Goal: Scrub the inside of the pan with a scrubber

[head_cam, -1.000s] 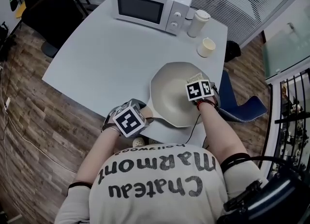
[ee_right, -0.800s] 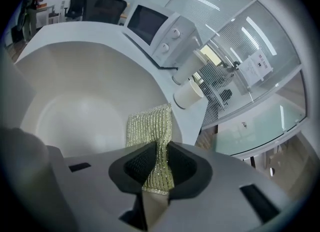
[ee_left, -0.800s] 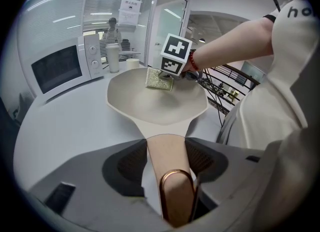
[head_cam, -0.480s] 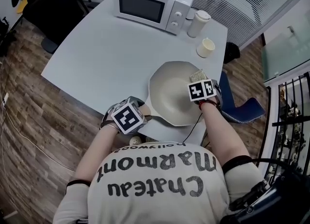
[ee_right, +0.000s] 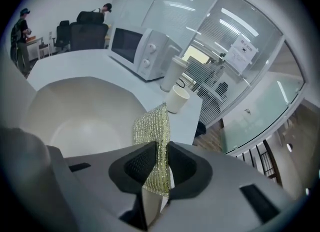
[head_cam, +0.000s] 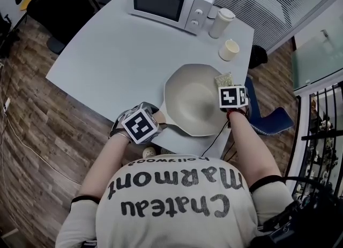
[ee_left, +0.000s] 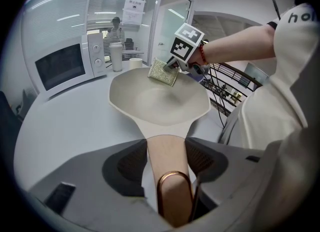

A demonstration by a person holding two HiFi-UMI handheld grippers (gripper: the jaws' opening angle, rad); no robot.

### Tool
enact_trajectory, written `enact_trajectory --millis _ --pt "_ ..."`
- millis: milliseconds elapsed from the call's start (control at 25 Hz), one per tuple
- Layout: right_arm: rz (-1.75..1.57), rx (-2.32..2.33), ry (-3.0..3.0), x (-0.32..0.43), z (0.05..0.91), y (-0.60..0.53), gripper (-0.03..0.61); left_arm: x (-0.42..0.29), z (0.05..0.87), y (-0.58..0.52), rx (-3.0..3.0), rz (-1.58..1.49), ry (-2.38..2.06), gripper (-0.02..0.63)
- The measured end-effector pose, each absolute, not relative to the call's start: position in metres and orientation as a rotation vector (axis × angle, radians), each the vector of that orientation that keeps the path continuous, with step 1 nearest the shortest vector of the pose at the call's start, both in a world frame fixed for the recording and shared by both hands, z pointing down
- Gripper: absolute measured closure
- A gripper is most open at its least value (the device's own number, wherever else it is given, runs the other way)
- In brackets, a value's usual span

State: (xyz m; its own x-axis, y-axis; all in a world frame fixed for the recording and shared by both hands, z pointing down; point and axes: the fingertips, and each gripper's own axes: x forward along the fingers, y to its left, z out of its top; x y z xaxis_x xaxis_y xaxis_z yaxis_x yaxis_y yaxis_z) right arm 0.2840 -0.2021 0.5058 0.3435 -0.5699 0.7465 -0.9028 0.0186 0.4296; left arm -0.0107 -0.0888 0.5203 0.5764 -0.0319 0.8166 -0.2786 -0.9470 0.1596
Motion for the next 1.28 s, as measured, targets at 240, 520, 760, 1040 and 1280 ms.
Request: enact_trajectory --millis 240,520,760,1040,1280 --pt "0.625 1.730 -1.578 0.245 0.498 -0.206 0.506 -0.010 0.520 -0.090 2.522 1.337 -0.284 0.382" --pt "1.057 1.378 -1.948 0.117 0.532 -0.189 0.508 -0.010 0.520 -0.088 2.521 1.329 -0.287 0.382" --pt "1.237 1.325 -1.975 0.098 0.536 -0.173 0.508 -0.008 0.520 -0.082 2.507 1.268 -0.285 0.380" --pt "1.596 1.093 -2.163 0.074 0.511 -0.161 0.508 -0.008 0.521 -0.081 2.506 1.255 -0.268 0.380" --pt "1.465 1.037 -2.080 0.074 0.529 -0.155 0.509 -0.007 0.521 -0.082 2.504 1.266 -0.268 0.380"
